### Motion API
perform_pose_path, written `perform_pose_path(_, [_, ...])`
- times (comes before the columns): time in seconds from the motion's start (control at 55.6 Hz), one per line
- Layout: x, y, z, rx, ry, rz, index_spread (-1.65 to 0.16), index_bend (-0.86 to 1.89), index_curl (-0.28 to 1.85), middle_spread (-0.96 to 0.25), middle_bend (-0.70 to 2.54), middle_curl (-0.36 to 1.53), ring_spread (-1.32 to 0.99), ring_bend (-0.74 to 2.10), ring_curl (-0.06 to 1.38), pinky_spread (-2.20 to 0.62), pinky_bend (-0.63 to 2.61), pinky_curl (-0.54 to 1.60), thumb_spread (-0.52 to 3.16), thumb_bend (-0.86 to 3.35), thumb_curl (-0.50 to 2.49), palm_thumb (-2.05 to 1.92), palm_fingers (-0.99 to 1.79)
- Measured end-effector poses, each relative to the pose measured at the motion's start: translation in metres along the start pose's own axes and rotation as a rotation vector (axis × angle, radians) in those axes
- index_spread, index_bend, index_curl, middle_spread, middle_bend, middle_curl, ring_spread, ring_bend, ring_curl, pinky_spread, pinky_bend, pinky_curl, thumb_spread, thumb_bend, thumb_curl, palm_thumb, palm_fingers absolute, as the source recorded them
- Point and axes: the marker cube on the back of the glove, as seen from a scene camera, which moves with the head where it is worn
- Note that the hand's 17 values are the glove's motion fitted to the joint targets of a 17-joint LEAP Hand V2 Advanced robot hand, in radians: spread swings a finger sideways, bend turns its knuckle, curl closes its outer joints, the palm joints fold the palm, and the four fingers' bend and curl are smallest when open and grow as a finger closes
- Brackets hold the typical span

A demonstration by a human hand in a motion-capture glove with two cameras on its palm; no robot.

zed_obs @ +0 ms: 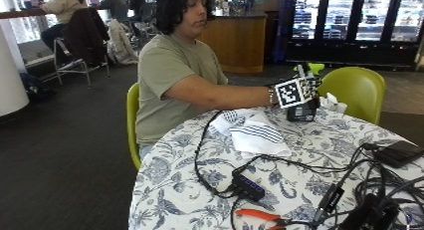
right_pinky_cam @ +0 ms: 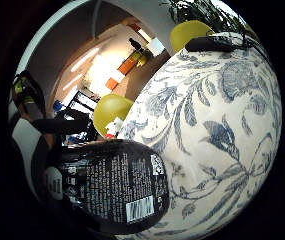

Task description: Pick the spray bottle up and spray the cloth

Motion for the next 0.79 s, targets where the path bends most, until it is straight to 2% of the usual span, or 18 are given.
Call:
perform_pose_path(0.144, [0.003,0.003,0.006,-0.038,-0.002,0.006,-0.28,0.26,0.68,-0.17,0.66,0.58,-0.19,0.71,0.49,-0.28,0.45,0.42,0.38,-0.03,0.86,0.99,1.36])
perform_pose_path(0.234, [0.005,0.0,0.0,-0.061,-0.019,0.061,-0.28,0.27,0.67,-0.17,0.67,0.58,-0.19,0.71,0.49,-0.28,0.45,0.42,0.38,-0.03,0.86,0.99,1.36])
perform_pose_path(0.306, [0.015,0.019,-0.004,-0.23,0.014,0.105,-0.27,0.25,0.67,-0.17,0.66,0.58,-0.18,0.7,0.49,-0.28,0.45,0.42,0.4,-0.04,0.85,0.97,1.32])
perform_pose_path(0.342, [0.016,0.029,-0.009,-0.318,0.018,0.118,-0.28,0.24,0.67,-0.16,0.63,0.57,-0.18,0.67,0.48,-0.26,0.45,0.42,0.43,-0.03,0.85,0.98,1.25])
perform_pose_path(0.432, [0.004,0.046,-0.029,-0.412,0.054,0.155,-0.28,0.19,0.65,-0.14,0.59,0.56,-0.16,0.6,0.46,-0.16,0.34,0.39,0.5,-0.02,0.83,1.02,1.03])
perform_pose_path(0.45, [0.001,0.051,-0.035,-0.438,0.074,0.156,-0.29,0.17,0.64,-0.13,0.56,0.55,-0.15,0.55,0.45,-0.12,0.28,0.38,0.53,-0.01,0.82,1.02,0.88])
perform_pose_path(0.504, [0.003,0.061,-0.05,-0.49,0.175,0.134,-0.29,0.17,0.65,-0.12,0.52,0.54,-0.14,0.52,0.45,-0.06,0.26,0.39,0.59,-0.03,0.8,1.01,0.83])
perform_pose_path(0.558, [0.005,0.067,-0.066,-0.511,0.274,0.108,-0.3,0.14,0.6,-0.09,0.42,0.49,-0.12,0.44,0.43,0.03,0.23,0.37,0.72,-0.04,0.76,0.94,0.61])
perform_pose_path(0.792, [-0.014,0.104,-0.143,-0.625,0.563,0.009,-0.35,0.13,0.44,-0.04,0.25,0.41,-0.09,0.34,0.36,0.19,0.21,0.34,0.94,-0.05,0.63,0.8,0.44])
